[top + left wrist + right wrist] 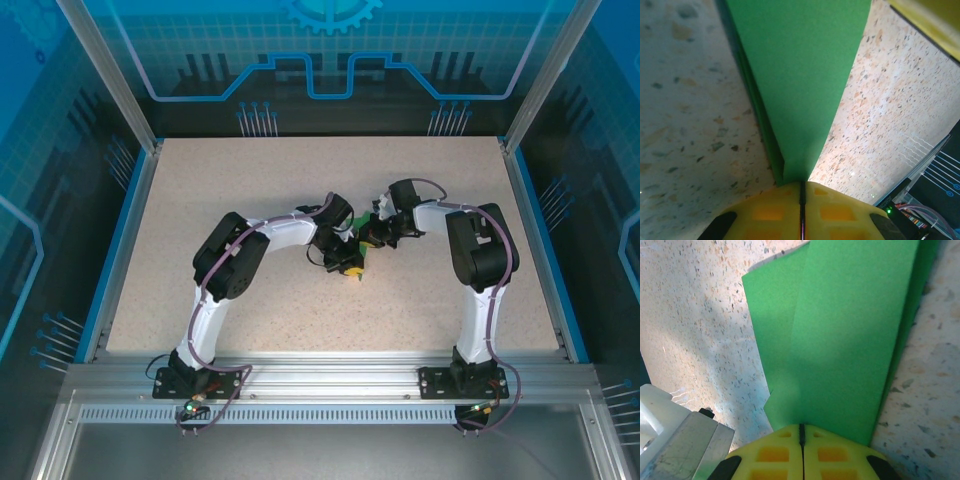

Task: Fold a paper plane with a square sheet of paper (fold left side to right side)
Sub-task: Fold the wing for the fifth time at the center of the table.

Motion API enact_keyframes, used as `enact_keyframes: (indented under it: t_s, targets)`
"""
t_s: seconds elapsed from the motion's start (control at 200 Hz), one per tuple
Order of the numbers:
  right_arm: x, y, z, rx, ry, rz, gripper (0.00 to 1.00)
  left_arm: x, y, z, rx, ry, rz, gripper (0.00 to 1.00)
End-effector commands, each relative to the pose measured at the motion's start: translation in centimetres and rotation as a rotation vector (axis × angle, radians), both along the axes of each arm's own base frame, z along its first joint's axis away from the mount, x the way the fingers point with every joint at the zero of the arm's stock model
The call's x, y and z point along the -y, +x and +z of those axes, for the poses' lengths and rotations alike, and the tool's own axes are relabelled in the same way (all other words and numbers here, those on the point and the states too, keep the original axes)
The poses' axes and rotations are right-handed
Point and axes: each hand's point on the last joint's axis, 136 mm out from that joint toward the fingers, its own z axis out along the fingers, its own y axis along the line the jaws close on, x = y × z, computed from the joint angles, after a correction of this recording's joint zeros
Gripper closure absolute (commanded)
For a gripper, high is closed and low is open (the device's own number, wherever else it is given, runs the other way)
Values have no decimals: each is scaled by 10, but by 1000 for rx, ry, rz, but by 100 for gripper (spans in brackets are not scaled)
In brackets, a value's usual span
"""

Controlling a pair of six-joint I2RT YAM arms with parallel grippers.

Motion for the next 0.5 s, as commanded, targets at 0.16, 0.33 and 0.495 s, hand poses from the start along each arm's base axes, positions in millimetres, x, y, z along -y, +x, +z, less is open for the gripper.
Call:
enact_keyframes:
  t_s: [0.16,0.33,0.495]
  targets:
    - [15,-22,-32,-118,-111,-12,94,0,-23,-9,-73,34,-59,92]
    - [16,-23,-33,-122,-113,-12,94,1,-29,-4,-76,33,-76,92]
    - [16,-23,-34,-123,-113,-12,94,4,-37,-2,-84,39,-95,92]
